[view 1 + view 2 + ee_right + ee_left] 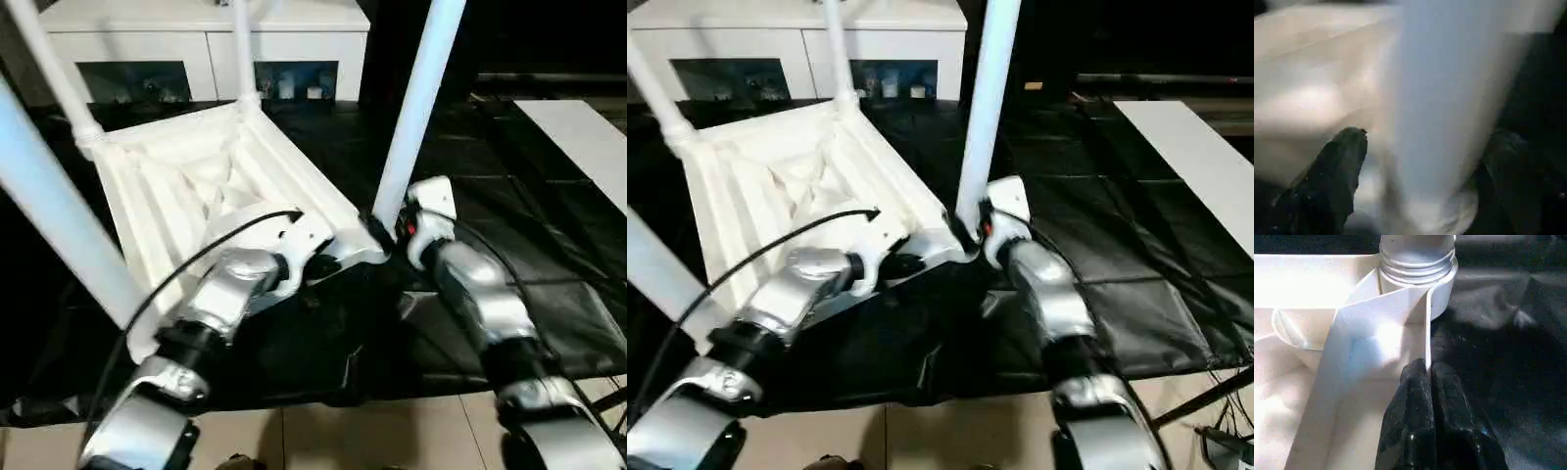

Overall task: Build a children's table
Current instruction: Rotate leg to tighten

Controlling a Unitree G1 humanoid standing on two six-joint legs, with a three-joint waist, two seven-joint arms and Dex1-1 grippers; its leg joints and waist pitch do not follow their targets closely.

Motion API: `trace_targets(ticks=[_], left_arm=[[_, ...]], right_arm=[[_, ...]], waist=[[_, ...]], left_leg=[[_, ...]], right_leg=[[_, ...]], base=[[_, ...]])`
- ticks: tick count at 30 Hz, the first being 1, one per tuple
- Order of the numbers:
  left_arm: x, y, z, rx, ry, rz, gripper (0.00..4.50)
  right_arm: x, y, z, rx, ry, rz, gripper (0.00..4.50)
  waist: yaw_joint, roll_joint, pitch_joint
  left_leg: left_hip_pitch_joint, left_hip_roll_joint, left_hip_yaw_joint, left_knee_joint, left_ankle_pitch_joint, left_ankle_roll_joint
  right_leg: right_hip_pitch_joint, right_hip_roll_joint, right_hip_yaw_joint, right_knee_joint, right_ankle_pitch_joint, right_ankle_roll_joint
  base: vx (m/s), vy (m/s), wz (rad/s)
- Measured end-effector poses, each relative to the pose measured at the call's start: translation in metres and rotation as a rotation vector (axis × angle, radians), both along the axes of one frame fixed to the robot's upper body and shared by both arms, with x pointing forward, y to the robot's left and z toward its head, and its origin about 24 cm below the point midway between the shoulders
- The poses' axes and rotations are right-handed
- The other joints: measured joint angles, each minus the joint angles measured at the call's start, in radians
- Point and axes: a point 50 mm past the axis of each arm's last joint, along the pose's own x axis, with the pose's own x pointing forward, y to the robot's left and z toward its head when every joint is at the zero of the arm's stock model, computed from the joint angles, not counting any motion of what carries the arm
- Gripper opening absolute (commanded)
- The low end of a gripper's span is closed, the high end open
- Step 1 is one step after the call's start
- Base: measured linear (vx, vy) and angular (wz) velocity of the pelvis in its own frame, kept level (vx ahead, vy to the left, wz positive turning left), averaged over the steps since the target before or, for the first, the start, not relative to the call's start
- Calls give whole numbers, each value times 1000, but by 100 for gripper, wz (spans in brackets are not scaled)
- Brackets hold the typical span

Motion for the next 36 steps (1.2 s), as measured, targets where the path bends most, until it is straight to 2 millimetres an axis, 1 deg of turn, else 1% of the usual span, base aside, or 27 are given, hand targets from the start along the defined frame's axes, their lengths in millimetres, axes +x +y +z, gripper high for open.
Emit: trace_targets(ticks=[1, 3, 7, 10, 12, 15, 18, 24, 25, 27, 29, 33, 34, 36], left_arm=[[-2, 5, 1, 1, 6, -31, 0], [-6, 13, 1, -12, 28, -85, 0], [-16, 25, 1, -33, 70, -182, 0], [-22, 24, 1, -47, 113, -253, 0], [-26, 26, 1, -48, 146, -307, 0], [-28, 25, 1, -53, 157, -328, 0], [-28, 25, 1, -52, 161, -335, 0], [-29, 26, 1, -52, 171, -339, 0], [-29, 26, 1, -52, 172, -339, 0], [-29, 26, 1, -52, 172, -339, 0], [-29, 26, 1, -52, 172, -339, 0], [-29, 26, 1, -52, 173, -339, 0], [-29, 26, 1, -52, 173, -339, 0], [-29, 26, 1, -52, 173, -339, 0]], right_arm=[[-7, -4, -2, 0, 22, 73, 398], [-16, -13, 0, -12, 53, 180, 398], [-28, -21, 4, -23, 98, 332, 398], [-32, -16, 6, -1, 124, 409, 398], [-36, -17, 8, -28, 144, 486, 398], [-38, -15, 8, -32, 153, 523, 398], [-40, -17, 8, -53, 164, 542, 398], [-41, -19, 7, -81, 172, 554, 398], [-41, -19, 7, -86, 173, 553, 381], [-41, -21, 7, -89, 176, 550, 381], [-41, -23, 7, -98, 178, 547, 347], [-40, -28, 7, -136, 181, 540, 319], [-40, -28, 7, -138, 181, 540, 319], [-40, -28, 7, -142, 179, 539, 299]], waist=[[1, 0, 0], [2, 1, 1], [4, 1, 1], [18, 4, 2], [27, 3, 2], [38, 3, 2], [44, 3, 2], [45, 3, 2], [45, 3, 2], [46, 3, 2], [46, 3, 2], [46, 3, 2], [46, 3, 2], [46, 3, 2]], left_leg=[[0, 0, 0, 0, 0, 0], [0, 0, 0, 0, 0, 0], [0, 0, 0, 0, 0, 0], [0, 0, 0, 0, 0, 0], [0, 0, 0, 0, 0, 0], [0, 0, 0, 1, 0, 0], [0, 0, 0, 1, 0, 0], [0, 0, 0, 1, 0, 0], [0, 0, 0, 1, 0, 0], [0, 0, 0, 1, 0, 0], [0, 0, 0, 1, 0, 0], [0, 0, 0, 1, 0, 0], [0, 0, 0, 1, 0, 0], [0, 0, 0, 1, 0, 0]], right_leg=[[0, 0, 0, 0, 0, 0], [0, 0, 0, 0, 0, 0], [0, 0, 0, 1, 0, 0], [0, 0, 0, 1, 0, 0], [0, 0, 0, 1, 0, 0], [0, 0, 0, 1, 0, 0], [0, 0, 0, 1, 0, 0], [0, 0, 0, 1, 0, 0], [0, 0, 0, 1, 0, 0], [0, 0, 0, 1, 0, 0], [0, 0, 0, 1, 0, 0], [0, 0, 0, 1, 0, 0], [0, 0, 0, 1, 0, 0], [0, 0, 0, 1, 0, 0]], base=[[0, 0, 0], [0, 0, 0], [0, 0, 0], [0, 0, 0], [0, 0, 0], [0, 0, 0], [0, 0, 0], [0, 0, 0], [0, 0, 0], [0, 0, 0], [0, 0, 0], [0, 0, 0], [0, 0, 0], [0, 0, 0]])
